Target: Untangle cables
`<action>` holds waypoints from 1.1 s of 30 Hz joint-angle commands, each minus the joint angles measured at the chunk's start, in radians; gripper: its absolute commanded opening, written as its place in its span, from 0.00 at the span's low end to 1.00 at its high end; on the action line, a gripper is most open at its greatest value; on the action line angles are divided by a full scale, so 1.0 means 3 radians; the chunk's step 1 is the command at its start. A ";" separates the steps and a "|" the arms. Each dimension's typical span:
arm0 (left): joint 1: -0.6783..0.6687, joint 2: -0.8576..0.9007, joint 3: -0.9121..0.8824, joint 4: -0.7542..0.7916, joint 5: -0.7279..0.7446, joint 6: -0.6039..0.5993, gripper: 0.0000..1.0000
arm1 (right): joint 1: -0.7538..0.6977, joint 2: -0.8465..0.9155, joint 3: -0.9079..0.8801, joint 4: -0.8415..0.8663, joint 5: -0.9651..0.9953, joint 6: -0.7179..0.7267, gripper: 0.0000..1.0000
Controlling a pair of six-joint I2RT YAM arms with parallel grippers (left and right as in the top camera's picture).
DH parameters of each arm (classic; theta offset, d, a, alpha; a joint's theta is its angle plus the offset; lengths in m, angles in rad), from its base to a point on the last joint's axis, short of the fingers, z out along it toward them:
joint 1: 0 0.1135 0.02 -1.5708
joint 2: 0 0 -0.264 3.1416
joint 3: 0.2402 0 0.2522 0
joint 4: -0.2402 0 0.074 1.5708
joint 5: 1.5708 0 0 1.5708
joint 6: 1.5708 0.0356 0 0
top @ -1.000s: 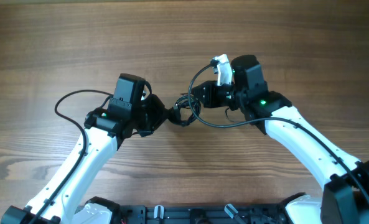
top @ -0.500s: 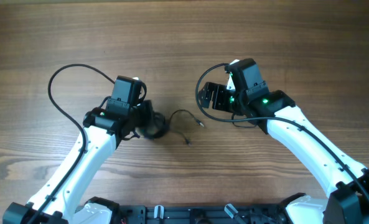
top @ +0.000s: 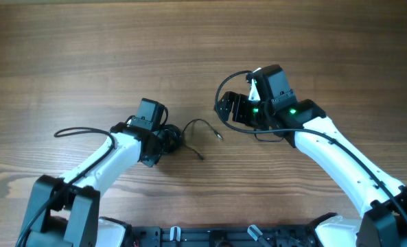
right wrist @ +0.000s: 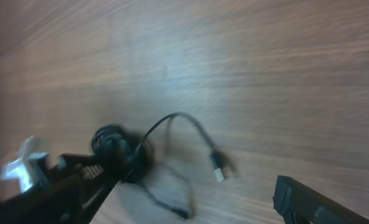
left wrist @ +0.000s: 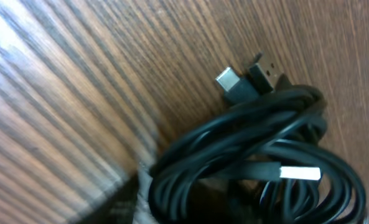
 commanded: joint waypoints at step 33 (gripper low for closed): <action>0.0280 -0.1209 0.0231 0.0160 0.0388 0.1854 0.04 | 0.0654 0.0455 -0.0160 0.0777 -0.1143 -0.2300 0.46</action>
